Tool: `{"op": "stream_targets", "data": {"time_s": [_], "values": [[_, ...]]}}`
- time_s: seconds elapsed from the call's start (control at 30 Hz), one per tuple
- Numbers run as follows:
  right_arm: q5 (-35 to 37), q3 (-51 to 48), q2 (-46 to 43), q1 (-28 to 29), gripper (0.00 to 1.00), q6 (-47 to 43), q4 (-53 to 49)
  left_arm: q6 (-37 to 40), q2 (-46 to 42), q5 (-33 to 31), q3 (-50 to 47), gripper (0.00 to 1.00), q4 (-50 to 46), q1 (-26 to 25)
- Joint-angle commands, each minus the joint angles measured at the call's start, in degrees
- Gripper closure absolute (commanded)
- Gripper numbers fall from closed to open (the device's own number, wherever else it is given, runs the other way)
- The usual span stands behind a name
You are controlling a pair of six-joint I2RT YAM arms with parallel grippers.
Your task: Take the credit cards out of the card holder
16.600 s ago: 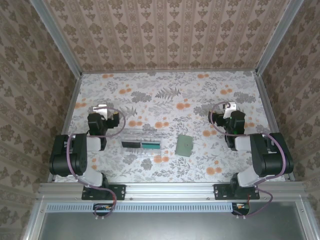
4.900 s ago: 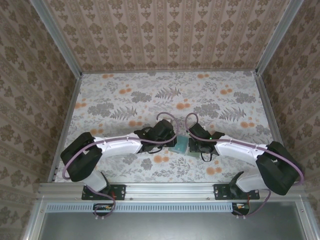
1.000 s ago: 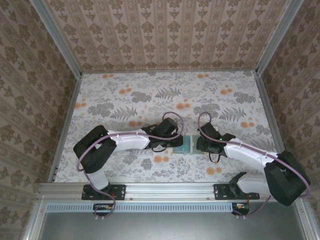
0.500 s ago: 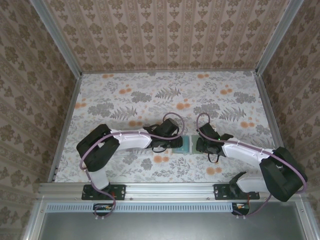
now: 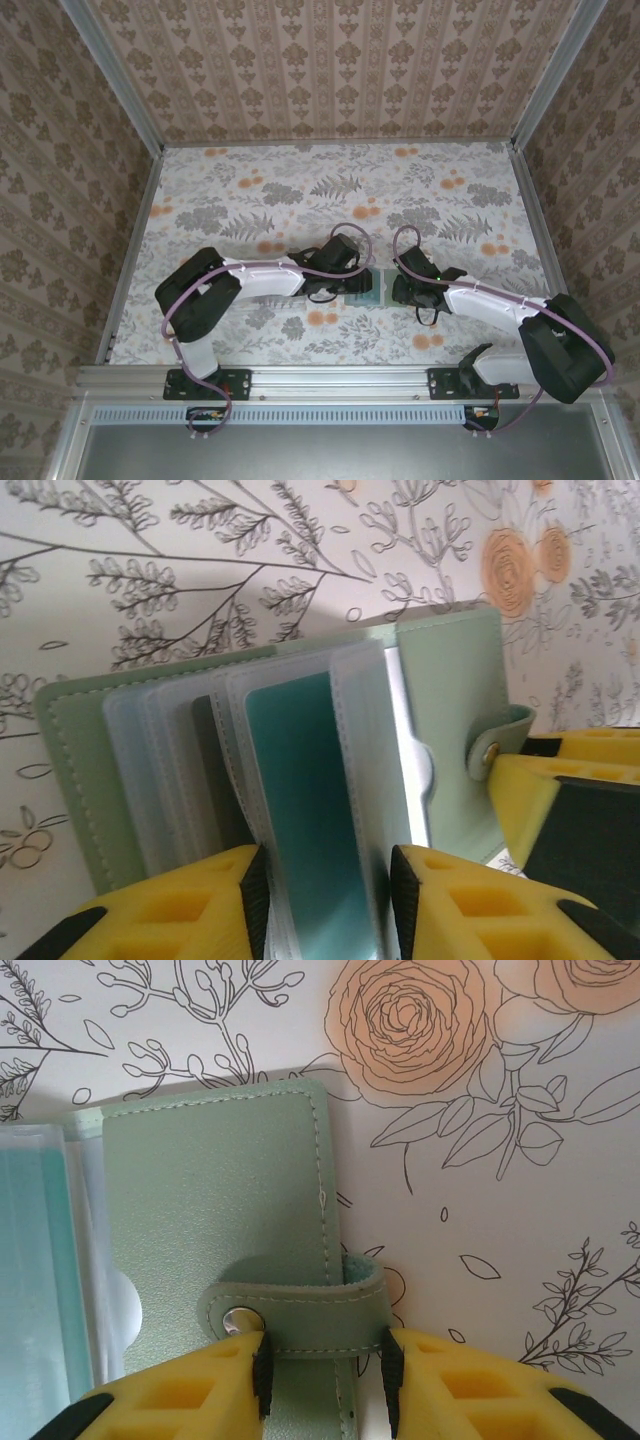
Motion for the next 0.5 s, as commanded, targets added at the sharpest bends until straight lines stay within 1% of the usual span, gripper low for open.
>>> {"op": "stream_targets", "data": {"time_s": [0.0,0.03,0.1,0.17,0.27,0.47], "values": [[-1.4,-0.86,0.68,-0.19,0.63,1.23,0.47,0.58,-0.37,2.76,-0.38,0.57,3.95,-0.8],[-1.39,-0.88,0.61,-0.19,0.63,1.22,0.46,0.74,-0.28,3.05,-0.41,0.54,4.14,-0.86],[-1.31,-0.95,0.51,-0.19,0.63,1.22,0.52,0.93,-0.33,3.21,-0.26,0.49,4.36,-1.07],[-1.31,-0.95,0.34,-0.19,0.63,1.3,0.37,1.1,-0.17,3.3,-0.06,0.42,4.37,-1.1],[-1.25,-1.04,0.21,-0.19,0.62,1.31,0.3,1.11,-0.08,3.48,-0.11,0.34,4.81,-1.24],[-0.73,-1.21,-0.76,-0.15,0.61,1.45,-0.19,1.28,0.35,4.0,0.12,0.29,5.29,-1.35]]}}
